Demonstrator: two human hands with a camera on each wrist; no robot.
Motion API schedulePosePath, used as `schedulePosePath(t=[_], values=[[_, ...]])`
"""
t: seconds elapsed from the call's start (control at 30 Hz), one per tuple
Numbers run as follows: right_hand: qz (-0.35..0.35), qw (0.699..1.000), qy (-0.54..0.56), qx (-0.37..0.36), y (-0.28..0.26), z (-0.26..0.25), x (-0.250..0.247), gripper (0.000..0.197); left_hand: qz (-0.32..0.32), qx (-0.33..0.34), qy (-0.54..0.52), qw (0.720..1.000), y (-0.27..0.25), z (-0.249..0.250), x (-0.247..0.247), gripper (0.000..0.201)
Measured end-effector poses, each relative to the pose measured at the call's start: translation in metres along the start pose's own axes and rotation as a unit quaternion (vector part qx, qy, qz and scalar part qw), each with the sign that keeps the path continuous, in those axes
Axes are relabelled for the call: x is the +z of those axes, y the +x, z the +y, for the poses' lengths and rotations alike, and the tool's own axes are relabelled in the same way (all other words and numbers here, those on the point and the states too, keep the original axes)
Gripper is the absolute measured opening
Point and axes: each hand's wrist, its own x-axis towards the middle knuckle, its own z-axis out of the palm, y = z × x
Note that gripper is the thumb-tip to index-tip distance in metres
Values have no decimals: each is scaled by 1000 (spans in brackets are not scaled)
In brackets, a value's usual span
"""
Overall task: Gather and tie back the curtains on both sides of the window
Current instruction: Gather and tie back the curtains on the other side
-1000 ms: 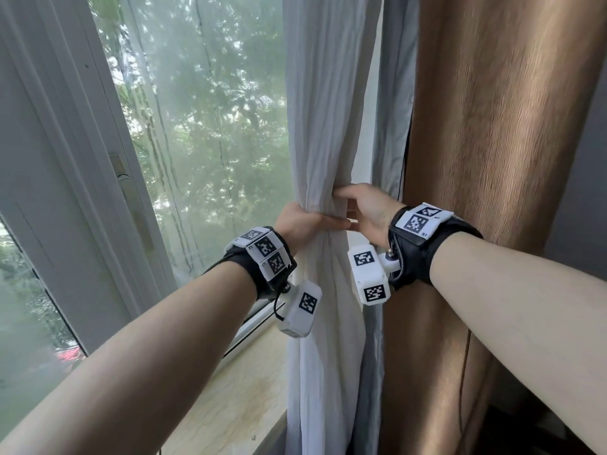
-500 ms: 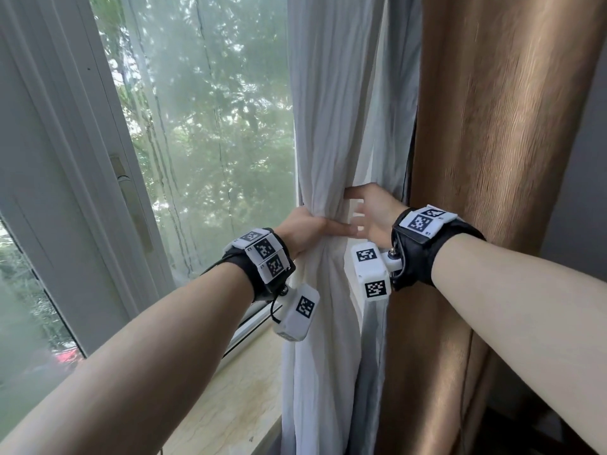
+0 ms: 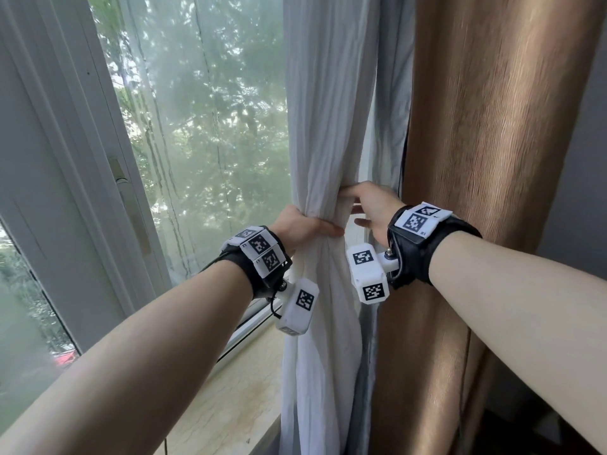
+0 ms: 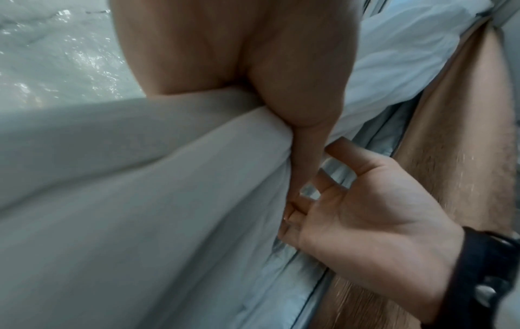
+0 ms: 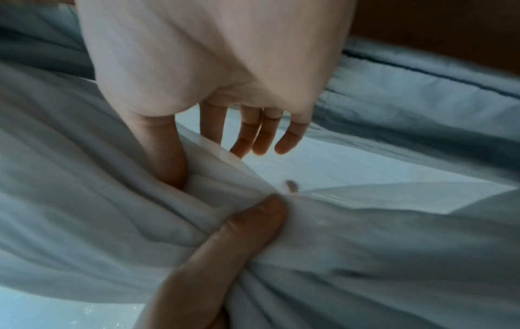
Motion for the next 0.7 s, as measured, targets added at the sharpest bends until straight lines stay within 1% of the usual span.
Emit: schedulePosePath(t=[0.03, 0.07, 0.1, 0.17, 0.2, 0.23, 0.27, 0.3, 0.33, 0.4, 0.47, 0.5, 0.57, 0.6, 0.63, 0.7], values=[[6, 1000, -11, -2, 1, 0, -2, 29, -5, -4, 5, 1000, -1, 0, -1, 51], [-11, 1000, -16, 2, 0, -1, -3, 16, -8, -3, 8, 1000, -2, 0, 0, 48], [-32, 999, -16, 14, -2, -2, -2, 8, -11, -1, 7, 1000, -4, 0, 0, 44], [-67, 997, -1, 44, -6, -2, 0, 12, -19, -2, 7, 1000, -5, 0, 2, 39], [-76, 996, 9, 55, -8, -1, 1, 19, -32, -5, 3, 999, -6, 1, 4, 40], [-82, 994, 28, 66, -9, 0, 2, 28, -54, -9, -8, 998, -6, 1, 5, 45], [-88, 993, 44, 68, -8, 2, 3, 31, -78, -11, -20, 997, -5, 1, 6, 53], [-91, 992, 55, 66, -8, 3, 4, 29, -98, -13, -28, 995, -4, 1, 7, 58], [-92, 992, 57, 60, -7, 3, 5, 29, -103, -11, -31, 994, -4, 1, 8, 61], [-82, 995, 37, 41, -5, 3, 6, 31, -74, -7, -28, 997, -2, 1, 9, 64], [-66, 997, 19, 28, -4, 2, 7, 26, -48, -6, -32, 998, 0, 2, 9, 70], [-70, 997, 19, 29, -4, 1, 7, 25, -45, -3, -32, 998, 0, 2, 9, 64], [-97, 994, 26, 35, -4, 2, 6, 31, -43, -10, -22, 999, -2, 3, 7, 45], [-116, 992, 25, 34, -6, 1, 5, 34, -39, -14, -16, 999, -2, 3, 6, 41], [-130, 991, 25, 32, -5, 2, 4, 34, -34, -14, -10, 999, -3, 3, 5, 41], [-112, 993, 12, 30, -4, 2, 4, 36, -17, -5, -7, 1000, -2, 2, 4, 46]])
